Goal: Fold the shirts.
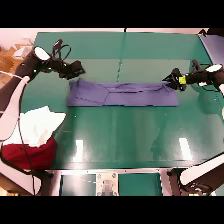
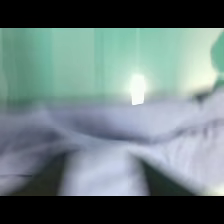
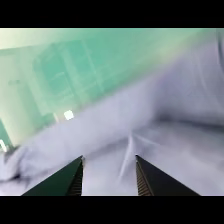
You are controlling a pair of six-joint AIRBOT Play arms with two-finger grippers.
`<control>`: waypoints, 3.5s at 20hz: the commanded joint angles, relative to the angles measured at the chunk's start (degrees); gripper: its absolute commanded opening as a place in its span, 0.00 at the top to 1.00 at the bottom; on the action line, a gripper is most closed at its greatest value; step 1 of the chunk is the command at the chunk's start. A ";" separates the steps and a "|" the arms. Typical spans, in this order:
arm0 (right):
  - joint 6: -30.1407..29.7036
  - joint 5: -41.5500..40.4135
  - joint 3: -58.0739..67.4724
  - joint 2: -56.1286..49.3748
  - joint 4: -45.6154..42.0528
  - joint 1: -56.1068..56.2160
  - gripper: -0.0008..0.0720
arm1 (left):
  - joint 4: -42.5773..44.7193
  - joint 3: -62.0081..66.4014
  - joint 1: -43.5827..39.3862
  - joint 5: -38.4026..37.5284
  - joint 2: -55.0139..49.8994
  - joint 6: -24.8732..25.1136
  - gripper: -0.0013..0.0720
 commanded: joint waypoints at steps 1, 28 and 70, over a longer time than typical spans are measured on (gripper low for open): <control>-4.55 5.60 9.38 -5.73 -0.22 -1.90 0.46 | -0.13 5.62 2.80 1.68 -3.54 0.04 0.03; -17.27 35.78 14.47 -4.48 5.18 -7.15 0.97 | 0.24 11.82 -12.66 -9.25 -7.82 0.09 0.94; -1.77 -31.08 7.43 -5.16 10.47 57.33 0.27 | 6.91 23.41 9.86 -36.74 1.73 9.86 0.94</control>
